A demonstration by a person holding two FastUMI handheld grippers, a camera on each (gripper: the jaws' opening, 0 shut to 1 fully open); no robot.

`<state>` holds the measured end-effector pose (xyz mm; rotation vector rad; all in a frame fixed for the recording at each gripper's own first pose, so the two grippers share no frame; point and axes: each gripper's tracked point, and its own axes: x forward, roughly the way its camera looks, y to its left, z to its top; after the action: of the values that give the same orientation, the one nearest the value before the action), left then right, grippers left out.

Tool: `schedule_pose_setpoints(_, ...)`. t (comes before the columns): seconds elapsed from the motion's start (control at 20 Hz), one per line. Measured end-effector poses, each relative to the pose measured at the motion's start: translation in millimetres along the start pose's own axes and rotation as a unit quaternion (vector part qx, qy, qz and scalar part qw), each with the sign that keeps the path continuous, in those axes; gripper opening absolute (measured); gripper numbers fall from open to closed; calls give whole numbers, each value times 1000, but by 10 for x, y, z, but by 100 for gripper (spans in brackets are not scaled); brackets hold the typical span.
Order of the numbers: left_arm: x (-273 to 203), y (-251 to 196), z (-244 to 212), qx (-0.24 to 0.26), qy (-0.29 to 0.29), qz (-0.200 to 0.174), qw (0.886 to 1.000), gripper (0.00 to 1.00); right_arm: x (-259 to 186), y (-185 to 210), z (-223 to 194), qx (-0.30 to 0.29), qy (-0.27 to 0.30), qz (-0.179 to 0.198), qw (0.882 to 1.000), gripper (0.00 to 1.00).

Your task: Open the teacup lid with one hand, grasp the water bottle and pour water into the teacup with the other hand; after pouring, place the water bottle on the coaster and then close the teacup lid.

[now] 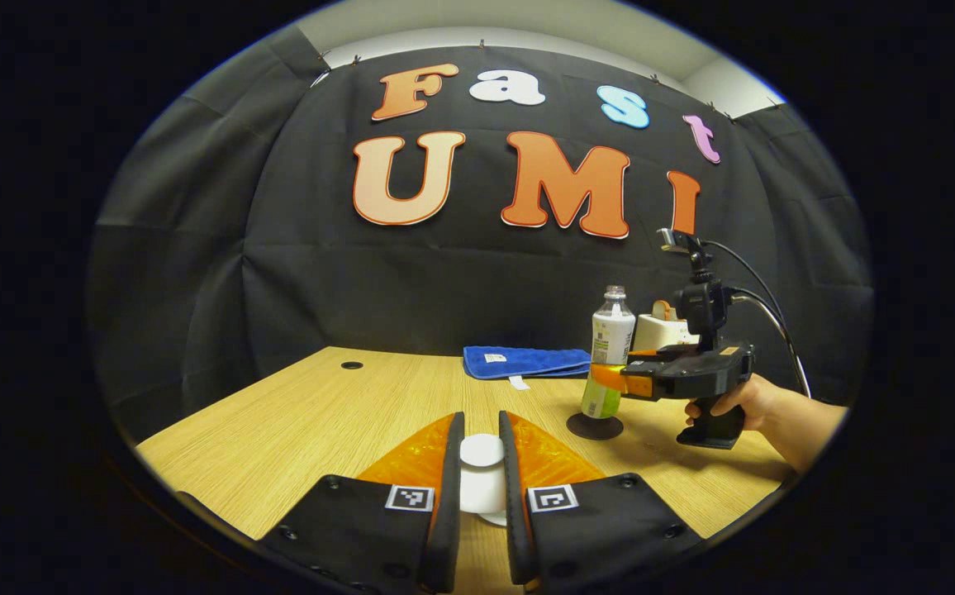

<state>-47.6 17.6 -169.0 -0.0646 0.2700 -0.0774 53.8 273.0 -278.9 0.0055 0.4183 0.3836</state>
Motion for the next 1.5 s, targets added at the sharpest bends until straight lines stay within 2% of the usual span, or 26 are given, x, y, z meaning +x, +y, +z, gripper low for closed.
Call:
schedule_pose_setpoints(0.25, 59, -50, -69, -7, 11, -5, 1000, 27, 130, -33, -204, 13, 22, -4, 1000, 63)
schedule_pose_setpoints(0.4, 97, -85, -123, -12, 19, -9, 1000, 28, 119, -52, -220, 14, 15, -11, 1000, 63)
schedule_pose_setpoints(0.5, 123, -123, -149, -17, 24, -13, 999, 28, 129, -64, -290, 12, 24, -9, 1000, 68)
schedule_pose_setpoints(0.55, 146, -126, -156, -18, 25, -13, 999, 28, 128, -50, -327, 17, 29, -5, 999, 67)
schedule_pose_setpoints(0.6, 170, -146, -165, -19, 26, -15, 999, 28, 117, -33, -323, 22, 29, -1, 999, 79)
schedule_pose_setpoints(0.7, 231, -186, -219, -18, 28, -18, 999, 28, 67, -31, -260, 17, 20, -2, 1000, 89)
schedule_pose_setpoints(0.75, 256, -212, -225, -15, 28, -21, 999, 25, 29, -49, -237, 10, 16, -5, 1000, 90)
schedule_pose_setpoints(0.9, 358, -278, -336, -10, 36, -30, 999, 28, -120, -95, -170, 1, 3, -7, 1000, 96)
schedule_pose_setpoints(1.2, 484, -408, -536, 21, 53, -36, 998, 28, -509, -166, -46, -5, -27, -10, 1000, 96)
schedule_pose_setpoints(1.5, 533, -398, -690, 40, 71, -23, 996, 28, -783, -280, 42, -2, -51, -18, 999, 96)
